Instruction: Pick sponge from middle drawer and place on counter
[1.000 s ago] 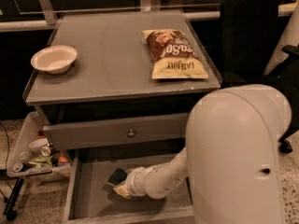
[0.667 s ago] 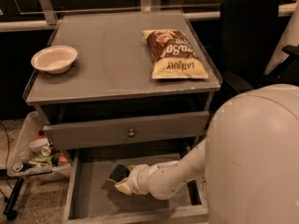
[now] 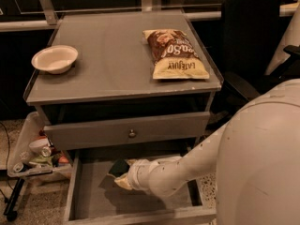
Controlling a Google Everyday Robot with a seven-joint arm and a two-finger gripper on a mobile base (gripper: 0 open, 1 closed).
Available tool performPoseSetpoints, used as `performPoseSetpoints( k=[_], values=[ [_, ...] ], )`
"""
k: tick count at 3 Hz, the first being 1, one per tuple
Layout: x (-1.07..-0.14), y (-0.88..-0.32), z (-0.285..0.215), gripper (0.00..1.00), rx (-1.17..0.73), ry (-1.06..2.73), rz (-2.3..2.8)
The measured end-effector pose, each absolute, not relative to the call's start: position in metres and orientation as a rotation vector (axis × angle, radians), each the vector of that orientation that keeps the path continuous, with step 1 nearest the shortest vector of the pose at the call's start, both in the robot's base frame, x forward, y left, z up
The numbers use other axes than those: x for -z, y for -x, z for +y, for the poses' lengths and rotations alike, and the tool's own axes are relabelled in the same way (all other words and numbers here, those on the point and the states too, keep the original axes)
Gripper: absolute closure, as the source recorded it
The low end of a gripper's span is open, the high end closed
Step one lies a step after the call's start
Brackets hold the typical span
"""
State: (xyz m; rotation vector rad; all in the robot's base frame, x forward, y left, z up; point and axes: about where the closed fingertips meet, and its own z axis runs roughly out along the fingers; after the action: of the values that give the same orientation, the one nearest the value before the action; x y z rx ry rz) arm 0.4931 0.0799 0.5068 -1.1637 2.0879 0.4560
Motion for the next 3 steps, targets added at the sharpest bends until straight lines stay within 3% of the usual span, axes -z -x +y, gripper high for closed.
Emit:
performPoseSetpoints(
  k=[3],
  values=[
    [-0.627,-0.479,0.107,1.0,-0.364,1.341,1.945]
  ],
)
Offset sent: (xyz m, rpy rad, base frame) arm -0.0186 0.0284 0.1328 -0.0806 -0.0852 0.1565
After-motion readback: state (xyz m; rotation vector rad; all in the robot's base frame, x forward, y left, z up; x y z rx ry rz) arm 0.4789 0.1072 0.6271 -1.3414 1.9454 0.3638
